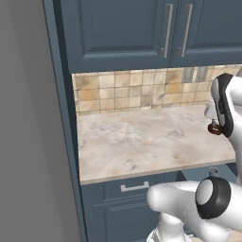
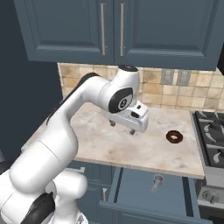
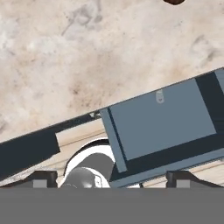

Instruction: Pick the measuring cup from the drawer and place it on the counter.

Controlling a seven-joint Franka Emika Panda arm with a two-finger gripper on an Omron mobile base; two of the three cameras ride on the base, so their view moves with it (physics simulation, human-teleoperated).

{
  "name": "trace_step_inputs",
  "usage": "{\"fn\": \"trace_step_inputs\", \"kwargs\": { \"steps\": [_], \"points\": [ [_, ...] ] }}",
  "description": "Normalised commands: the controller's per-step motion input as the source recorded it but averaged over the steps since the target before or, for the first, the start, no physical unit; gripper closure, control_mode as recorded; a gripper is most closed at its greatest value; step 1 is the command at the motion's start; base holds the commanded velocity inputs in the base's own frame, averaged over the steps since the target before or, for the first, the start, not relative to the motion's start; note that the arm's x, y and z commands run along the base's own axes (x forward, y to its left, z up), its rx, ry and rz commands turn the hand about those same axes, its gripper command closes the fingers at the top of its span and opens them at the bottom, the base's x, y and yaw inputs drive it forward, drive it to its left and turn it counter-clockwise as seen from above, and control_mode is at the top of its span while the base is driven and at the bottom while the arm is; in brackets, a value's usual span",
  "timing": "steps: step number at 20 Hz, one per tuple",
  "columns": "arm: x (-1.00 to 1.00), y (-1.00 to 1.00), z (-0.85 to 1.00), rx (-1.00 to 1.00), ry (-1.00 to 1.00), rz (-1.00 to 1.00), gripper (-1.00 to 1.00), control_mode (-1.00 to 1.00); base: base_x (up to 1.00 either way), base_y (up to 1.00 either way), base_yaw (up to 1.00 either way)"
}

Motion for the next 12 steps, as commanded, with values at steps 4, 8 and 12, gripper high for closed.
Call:
{"fn": "trace_step_inputs", "kwargs": {
  "steps": [4, 8, 12],
  "points": [
    [-0.6, -1.0, -0.4, 0.06, 0.34, -0.11, -1.0, -1.0, 0.0, 0.0, 0.0],
    [-0.91, -0.92, -0.63, 0.0, 0.16, -0.04, -1.0, -1.0, 0.0, 0.0, 0.0],
    [-0.85, -0.59, -0.74, 0.0, 0.1, 0.0, -1.0, -1.0, 0.0, 0.0, 0.0]
  ]
}}
